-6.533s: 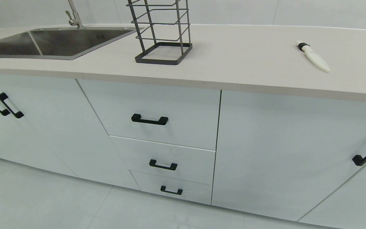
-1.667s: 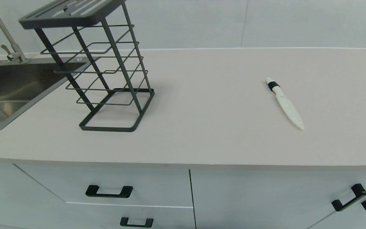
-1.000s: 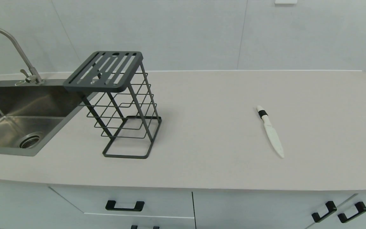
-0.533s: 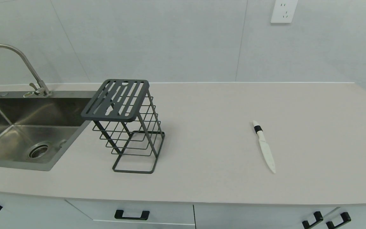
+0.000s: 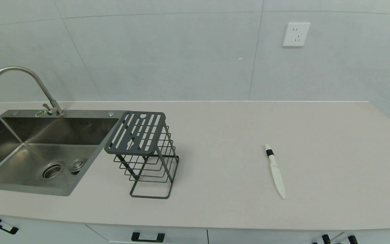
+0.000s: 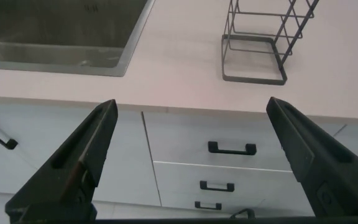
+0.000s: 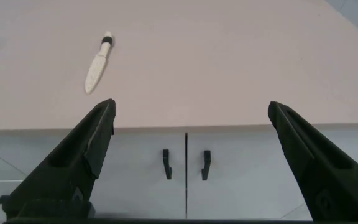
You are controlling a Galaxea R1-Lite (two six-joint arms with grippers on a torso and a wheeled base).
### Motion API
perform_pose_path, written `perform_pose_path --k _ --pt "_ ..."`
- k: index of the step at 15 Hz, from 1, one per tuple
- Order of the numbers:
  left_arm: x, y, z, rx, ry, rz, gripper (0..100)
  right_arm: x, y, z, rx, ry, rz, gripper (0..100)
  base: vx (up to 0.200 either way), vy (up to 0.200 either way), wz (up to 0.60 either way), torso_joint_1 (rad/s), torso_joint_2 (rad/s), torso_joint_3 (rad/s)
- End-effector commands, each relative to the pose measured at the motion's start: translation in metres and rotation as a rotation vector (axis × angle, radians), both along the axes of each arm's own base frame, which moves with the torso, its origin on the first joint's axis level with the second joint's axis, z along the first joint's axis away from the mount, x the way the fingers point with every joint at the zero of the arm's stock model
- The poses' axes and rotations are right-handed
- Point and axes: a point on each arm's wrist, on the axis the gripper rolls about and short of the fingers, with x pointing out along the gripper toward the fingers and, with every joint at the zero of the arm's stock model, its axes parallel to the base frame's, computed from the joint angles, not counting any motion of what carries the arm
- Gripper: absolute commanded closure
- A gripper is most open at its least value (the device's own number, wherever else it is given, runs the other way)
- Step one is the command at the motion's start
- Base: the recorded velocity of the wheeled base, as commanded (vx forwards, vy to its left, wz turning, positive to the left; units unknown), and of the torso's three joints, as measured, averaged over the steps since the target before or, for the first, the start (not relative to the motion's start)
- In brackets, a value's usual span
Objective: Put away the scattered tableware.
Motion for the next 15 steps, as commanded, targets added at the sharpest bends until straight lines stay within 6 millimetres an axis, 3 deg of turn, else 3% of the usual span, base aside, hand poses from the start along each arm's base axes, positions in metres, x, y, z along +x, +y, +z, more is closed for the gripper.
perform_pose_path --k 1,10,15 --pt "0.0001 0.0 -0.0001 -0.001 0.002 0.001 0 0.0001 0.0 0.0001 0.0 0.0 0.0 0 0.0 0.0 0.0 0.242 -0.47 -0.232" --pt "0.0001 0.0 -0.0001 -0.001 0.002 0.001 0 0.0001 0.0 0.0001 0.0 0.0 0.0 0 0.0 0.0 0.0 0.041 -0.08 -0.039" --pt "0.0001 0.0 -0.0001 -0.001 0.002 0.001 0 0.0001 0.0 0.0001 0.0 0.0 0.0 0 0.0 0.0 0.0 0.23 -0.01 0.209"
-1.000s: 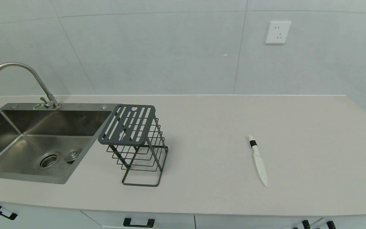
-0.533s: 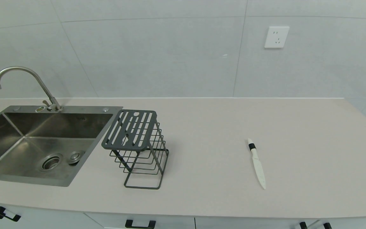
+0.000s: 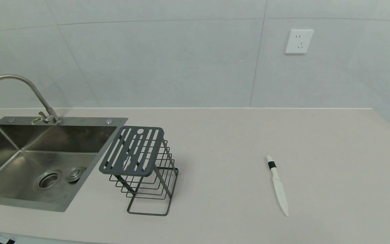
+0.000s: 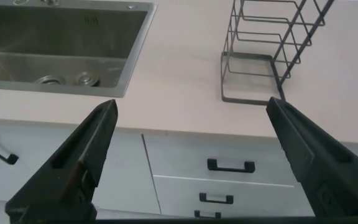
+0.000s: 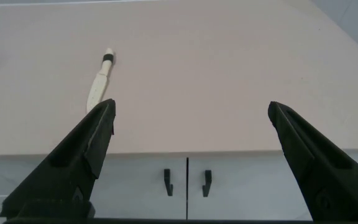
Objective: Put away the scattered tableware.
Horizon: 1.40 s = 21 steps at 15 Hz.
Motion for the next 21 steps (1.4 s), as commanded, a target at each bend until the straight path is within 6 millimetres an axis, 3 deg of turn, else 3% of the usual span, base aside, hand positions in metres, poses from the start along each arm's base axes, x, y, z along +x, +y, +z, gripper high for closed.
perform_pose_path --k 1,7,19,21 --pt "0.0 0.0 0.0 0.0 0.001 0.001 0 0.0 0.0 0.0 0.0 0.001 0.0 0 0.0 0.0 0.0 0.31 -0.04 0.261" --pt "0.0 0.0 0.0 -0.002 0.001 0.001 0 0.0 0.0 0.0 0.0 0.001 0.0 0 0.0 0.0 0.0 0.206 -0.04 0.162" --pt "0.0 0.0 0.0 0.0 0.001 0.001 0 0.0 0.001 0.001 -0.089 -0.004 0.043 0 0.0 0.0 0.0 -0.037 0.09 0.054" --pt "0.0 0.0 0.0 0.0 0.001 0.001 0 -0.001 0.001 0.012 -0.093 -0.109 0.047 0 0.0 0.0 0.0 0.0 0.0 0.0"
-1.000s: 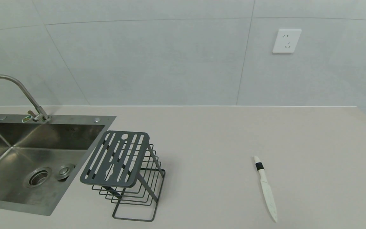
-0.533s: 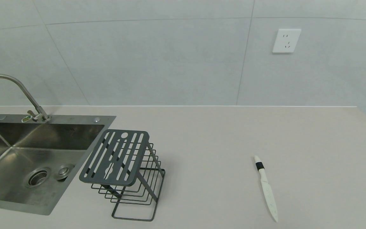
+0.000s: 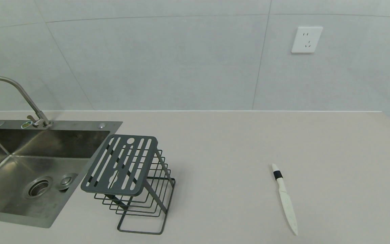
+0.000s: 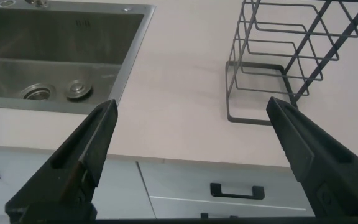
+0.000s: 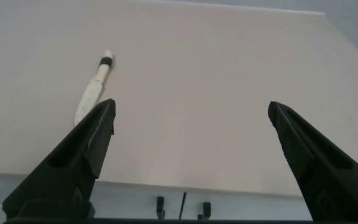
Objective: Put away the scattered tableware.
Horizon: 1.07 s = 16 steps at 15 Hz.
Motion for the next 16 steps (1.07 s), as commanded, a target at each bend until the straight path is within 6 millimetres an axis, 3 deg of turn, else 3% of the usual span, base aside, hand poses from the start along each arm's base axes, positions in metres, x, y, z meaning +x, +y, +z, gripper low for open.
perform_pose_path --k 1,4,7,10,16 --pt "0.0 0.0 0.0 0.001 0.001 0.001 0 -0.001 0.0 0.01 -0.001 -0.099 0.001 0 0.0 0.0 0.0 0.0 0.0 0.0" --pt "0.0 0.0 0.0 0.0 0.0 0.001 0 -0.003 0.003 0.016 -0.012 -0.112 0.154 0 0.0 0.0 0.0 0.0 0.0 0.0" --pt "0.0 0.0 0.0 0.001 0.001 0.001 0 0.003 0.006 0.047 -0.009 0.027 0.299 0 0.0 0.0 0.0 0.0 0.0 0.0" --pt "0.0 0.0 0.0 0.001 0.001 -0.001 0 0.034 0.009 0.063 0.011 0.237 0.405 0 0.0 0.0 0.0 0.0 0.0 0.0" --pt "0.0 0.0 0.0 0.001 0.001 -0.002 0 0.069 0.012 0.071 -0.009 0.381 0.482 0 0.0 0.0 0.0 0.0 0.0 0.0"
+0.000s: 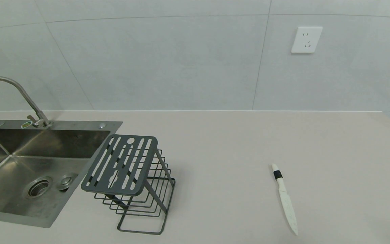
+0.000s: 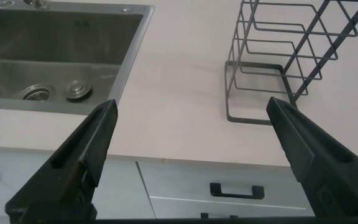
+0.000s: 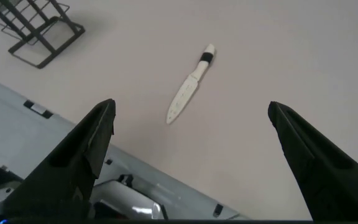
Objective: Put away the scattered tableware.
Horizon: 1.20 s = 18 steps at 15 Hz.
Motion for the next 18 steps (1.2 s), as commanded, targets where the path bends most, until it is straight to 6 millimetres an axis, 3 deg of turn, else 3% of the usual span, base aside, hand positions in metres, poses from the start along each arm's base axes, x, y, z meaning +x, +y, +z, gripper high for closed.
perform_pose_path --k 1,3,8,12,18 --pt "0.0 0.0 0.0 -0.001 0.001 0.001 0 0.022 0.003 0.003 -0.045 0.084 0.047 0 0.0 0.0 0.0 0.0 0.0 0.0" --pt "0.0 0.0 0.0 -0.001 0.001 0.001 0 0.03 0.005 0.002 -0.094 0.101 0.091 0 0.0 0.0 0.0 0.0 0.0 0.0" --pt "0.0 0.0 0.0 -0.004 0.001 0.002 0 0.076 0.022 0.006 -0.132 0.097 0.186 0 0.0 0.0 0.0 0.0 0.0 0.0" --pt "0.0 0.0 0.0 -0.003 -0.001 0.002 0 0.099 0.044 0.004 -0.127 0.178 0.243 0 0.0 0.0 0.0 0.0 0.0 0.0" --pt "0.0 0.0 0.0 -0.003 0.001 0.002 0 0.127 0.071 -0.006 -0.183 0.292 0.163 0 0.0 0.0 0.0 0.0 0.0 0.0"
